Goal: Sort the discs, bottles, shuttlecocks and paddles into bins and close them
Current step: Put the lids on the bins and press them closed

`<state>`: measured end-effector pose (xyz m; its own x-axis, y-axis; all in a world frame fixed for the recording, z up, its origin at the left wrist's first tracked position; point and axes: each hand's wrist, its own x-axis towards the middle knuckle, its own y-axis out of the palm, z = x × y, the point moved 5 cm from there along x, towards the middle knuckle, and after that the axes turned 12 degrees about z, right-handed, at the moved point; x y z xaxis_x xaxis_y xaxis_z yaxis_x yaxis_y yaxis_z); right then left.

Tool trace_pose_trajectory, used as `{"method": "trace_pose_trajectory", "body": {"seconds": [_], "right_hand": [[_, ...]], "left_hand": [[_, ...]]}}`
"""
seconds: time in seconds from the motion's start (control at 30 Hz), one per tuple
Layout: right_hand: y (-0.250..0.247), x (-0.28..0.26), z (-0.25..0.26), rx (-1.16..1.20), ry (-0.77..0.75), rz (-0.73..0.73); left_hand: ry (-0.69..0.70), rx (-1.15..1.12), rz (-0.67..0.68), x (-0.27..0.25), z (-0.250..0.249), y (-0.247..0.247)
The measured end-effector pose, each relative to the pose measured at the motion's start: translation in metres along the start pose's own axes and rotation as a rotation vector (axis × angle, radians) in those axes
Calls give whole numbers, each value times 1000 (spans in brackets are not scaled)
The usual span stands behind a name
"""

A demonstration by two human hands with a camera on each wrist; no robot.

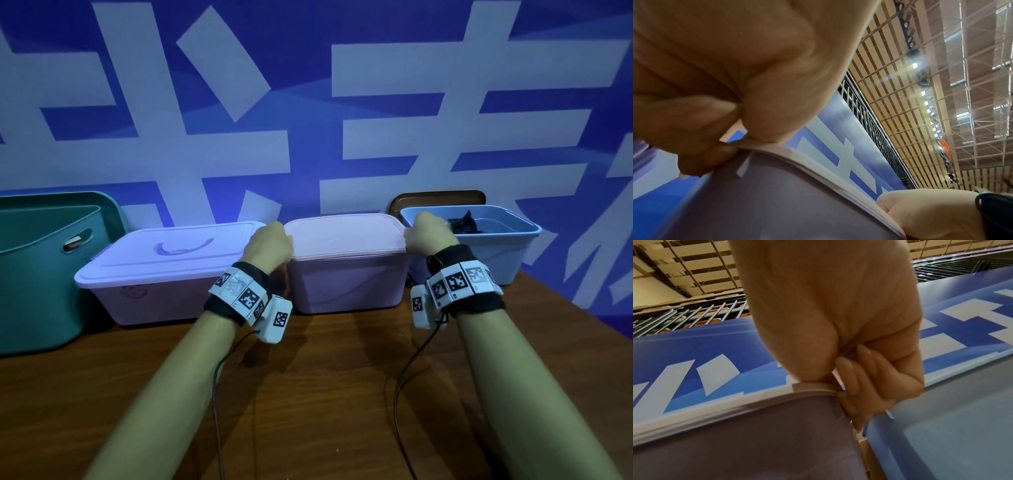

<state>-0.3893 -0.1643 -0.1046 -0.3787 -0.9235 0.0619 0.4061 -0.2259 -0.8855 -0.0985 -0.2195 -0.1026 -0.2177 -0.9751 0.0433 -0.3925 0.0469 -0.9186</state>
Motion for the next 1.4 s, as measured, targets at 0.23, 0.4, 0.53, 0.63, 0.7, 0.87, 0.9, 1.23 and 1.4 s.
{"method": "trace_pose_trajectory", "body": {"seconds": [0.23,0.4,0.53,0.63,0.7,0.87,0.9,1.23,1.4], "right_hand": [[3,-2,-2,45,39,13],[2,-2,-3,66,38,15],[4,-1,-4,76,34,37],[6,2,-6,98,32,86],[7,4,-6,91,23,107],[6,6,-8,78,30,129],[5,5,-7,64,27,126],[9,5,10,49,-74,-27],[24,7,26,64,-172,-22]], "left_hand": [[166,227,-135,-8,-17,-7],[647,223,70,-27,-61,9],[734,300,-34,-28,-66,19],[807,281,-85,-27,-64,21],[841,294,-124,-27,-63,22],[883,399,-253,-31,-67,25],[902,417,-295,-33,-68,27],[1019,473,-563,-45,-84,52],[1021,523,-577,-47,-84,53]]}}
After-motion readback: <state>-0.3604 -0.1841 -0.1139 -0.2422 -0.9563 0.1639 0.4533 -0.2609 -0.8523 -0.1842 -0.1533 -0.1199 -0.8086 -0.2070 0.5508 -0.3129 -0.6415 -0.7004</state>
